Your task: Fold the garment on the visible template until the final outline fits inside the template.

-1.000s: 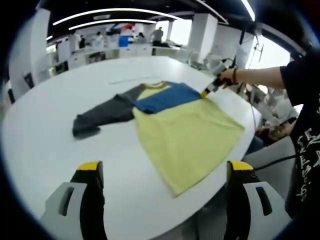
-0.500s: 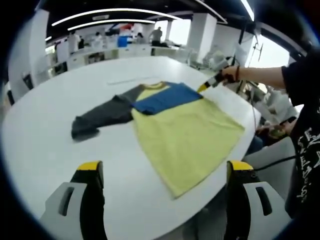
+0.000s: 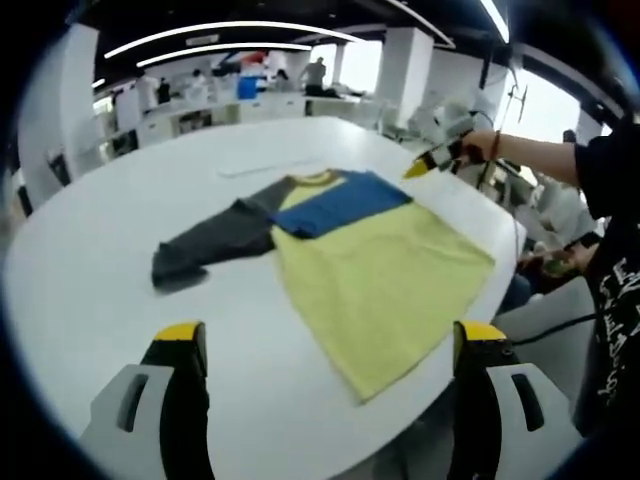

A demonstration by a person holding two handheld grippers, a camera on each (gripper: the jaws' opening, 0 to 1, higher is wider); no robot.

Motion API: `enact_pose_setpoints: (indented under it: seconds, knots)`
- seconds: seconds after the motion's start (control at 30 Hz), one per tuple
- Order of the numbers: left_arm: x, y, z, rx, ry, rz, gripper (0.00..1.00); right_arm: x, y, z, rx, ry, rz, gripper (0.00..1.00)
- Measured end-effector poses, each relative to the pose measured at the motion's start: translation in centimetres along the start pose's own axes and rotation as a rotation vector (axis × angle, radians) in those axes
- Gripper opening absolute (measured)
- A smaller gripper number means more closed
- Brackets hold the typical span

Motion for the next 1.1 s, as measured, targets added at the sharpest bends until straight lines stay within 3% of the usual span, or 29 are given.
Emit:
enact_pose_setpoints:
  seconds: [0.23, 0.4, 0.57, 0.7, 0.9, 0.97, 1.1]
  knots:
    - [-1.3, -0.6, 0.2, 0.022, -0.046, -0.006, 0.97, -1.2, 0.0, -1.2, 0.002, -0.036, -0.07, 1.0]
    - [-2.9, -0.9, 0.3, 0.043, -0.093, -0.029, 0.95, -2.9, 0.3, -2.9, 0.04, -0.055, -0.106, 1.0]
    - [-4.1, -1.3, 0.5, 0.065, -0.124, -0.076, 0.88, -4.0, 0.7, -4.1, 0.081, -0.083, -0.106, 1.0]
    - [-5.3, -1.5, 0.8, 0.07, -0.16, -0.064, 0.85, -4.8, 0.9, -5.1, 0.107, -0.108, -0.1, 1.0]
    - [-7.2, -1.5, 1.9, 0.115, -0.191, -0.14, 0.77, -6.3, 1.6, -6.6, 0.14, -0.122, -0.105, 1.0]
    - [-7.8, -1.7, 2.5, 0.165, -0.19, -0.217, 0.71, -6.7, 1.8, -6.9, 0.15, -0.119, -0.111, 0.99]
    - [-9.5, -1.5, 3.7, 0.17, -0.213, -0.229, 0.7, -7.3, 2.4, -7.6, 0.163, -0.104, -0.12, 1.0]
Point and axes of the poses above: the point that each gripper's makers call its tool centre point, and the gripper's own axes: z roughly forward along the fingers, x roughly to its right, y roughly out of its underside, the point moved 7 cm from there along -z, roughly backward along the fingers, and after that the axes turned 6 degrees about -y, right-handed, at the moved point
